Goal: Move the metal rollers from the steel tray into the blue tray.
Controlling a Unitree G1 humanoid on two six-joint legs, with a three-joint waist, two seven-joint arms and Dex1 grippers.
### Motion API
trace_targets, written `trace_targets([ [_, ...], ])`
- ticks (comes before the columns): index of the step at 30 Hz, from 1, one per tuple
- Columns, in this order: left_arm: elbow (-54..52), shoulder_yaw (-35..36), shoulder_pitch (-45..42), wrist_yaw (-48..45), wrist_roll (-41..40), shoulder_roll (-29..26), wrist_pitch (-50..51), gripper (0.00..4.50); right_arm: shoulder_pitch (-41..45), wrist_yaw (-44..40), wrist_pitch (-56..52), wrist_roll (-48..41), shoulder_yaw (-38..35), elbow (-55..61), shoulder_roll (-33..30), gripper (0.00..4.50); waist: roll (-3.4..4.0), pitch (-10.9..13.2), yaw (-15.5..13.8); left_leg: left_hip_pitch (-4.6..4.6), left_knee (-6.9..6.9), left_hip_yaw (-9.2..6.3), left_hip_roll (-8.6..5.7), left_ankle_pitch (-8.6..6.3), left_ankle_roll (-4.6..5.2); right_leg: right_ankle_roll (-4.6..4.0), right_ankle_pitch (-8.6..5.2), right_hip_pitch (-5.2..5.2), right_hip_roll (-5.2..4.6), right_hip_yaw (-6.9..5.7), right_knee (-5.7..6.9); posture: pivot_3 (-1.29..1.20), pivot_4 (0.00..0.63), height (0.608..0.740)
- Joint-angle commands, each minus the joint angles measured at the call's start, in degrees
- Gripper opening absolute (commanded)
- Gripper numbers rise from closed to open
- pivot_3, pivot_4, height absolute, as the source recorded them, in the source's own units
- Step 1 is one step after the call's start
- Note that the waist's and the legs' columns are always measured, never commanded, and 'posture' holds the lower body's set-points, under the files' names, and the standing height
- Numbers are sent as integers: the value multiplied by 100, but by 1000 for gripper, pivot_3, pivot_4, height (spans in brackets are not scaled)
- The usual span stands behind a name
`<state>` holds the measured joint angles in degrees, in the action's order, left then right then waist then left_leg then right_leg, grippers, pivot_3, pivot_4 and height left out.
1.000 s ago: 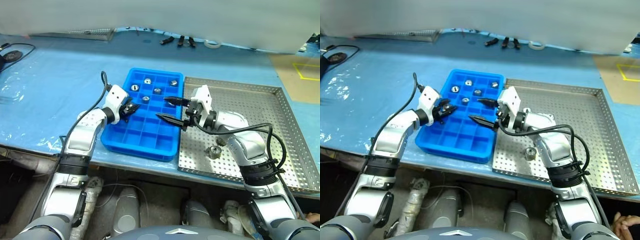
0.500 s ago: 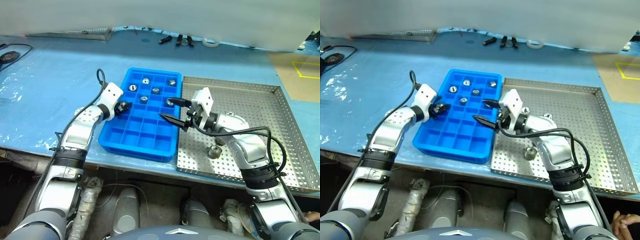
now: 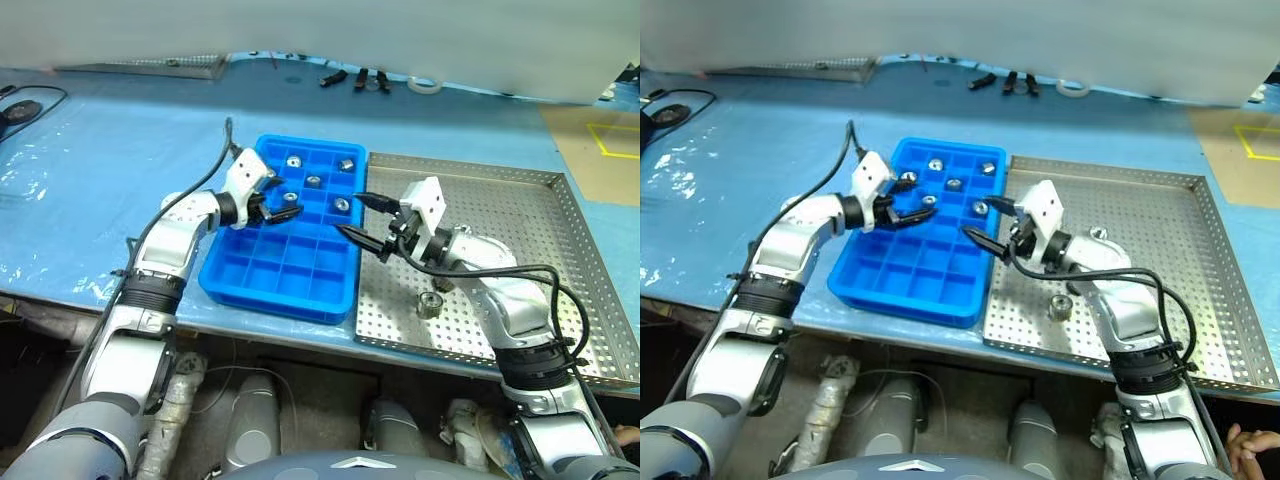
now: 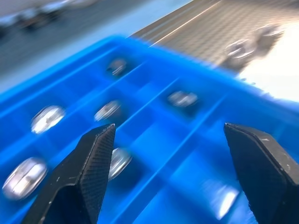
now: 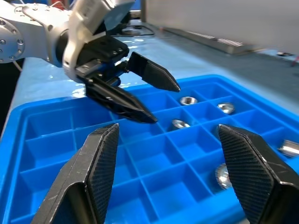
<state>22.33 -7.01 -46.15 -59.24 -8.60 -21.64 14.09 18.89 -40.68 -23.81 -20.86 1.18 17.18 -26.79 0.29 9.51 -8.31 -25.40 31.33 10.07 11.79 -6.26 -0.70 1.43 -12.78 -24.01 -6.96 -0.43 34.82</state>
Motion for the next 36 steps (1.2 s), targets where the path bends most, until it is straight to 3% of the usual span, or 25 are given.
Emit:
trace_targets([
  [1,508,-262,-428,-741,-90,175,-461,3907,-380,307,-232,-157,-494,745,-176,3578,0,0,64,2,1,3,1,0,2,0,0,0,1,10,-1,-195,150,740],
  [7,1992,-960,-1286,-1982,196,1110,-1395,3907,-1913,1125,-709,-229,-1513,2291,-198,3578,-3,-1,326,5,0,16,-2,-5,11,1,0,1,3,43,-10,-451,150,740],
  [11,2661,-1292,-1586,-2712,404,1557,-2002,3907,-2934,1687,-938,-239,-1893,3249,77,3578,-5,-2,698,17,1,34,-3,-15,25,5,-1,-4,8,50,-15,-606,150,740],
  [19,4070,-1604,-2078,-3193,1042,2232,-3171,3907,-4843,2356,-695,-122,-1949,4282,634,3578,-8,-3,1287,20,1,53,0,-27,40,55,-32,-12,21,63,-30,-779,150,740],
  [25,4717,-1631,-2294,-2494,1614,2426,-3557,3907,-5352,2730,-201,-13,-1730,4282,693,3578,-10,-3,1704,11,16,55,-3,-37,54,65,-37,-10,16,63,-41,-812,150,740],
  [36,5046,-1799,-2212,-2104,2434,2133,-3890,3907,-5488,2866,-162,105,-1626,4268,684,3578,-10,-3,2266,-43,116,35,-20,-105,113,52,-30,8,-23,32,-47,-793,150,740],
])
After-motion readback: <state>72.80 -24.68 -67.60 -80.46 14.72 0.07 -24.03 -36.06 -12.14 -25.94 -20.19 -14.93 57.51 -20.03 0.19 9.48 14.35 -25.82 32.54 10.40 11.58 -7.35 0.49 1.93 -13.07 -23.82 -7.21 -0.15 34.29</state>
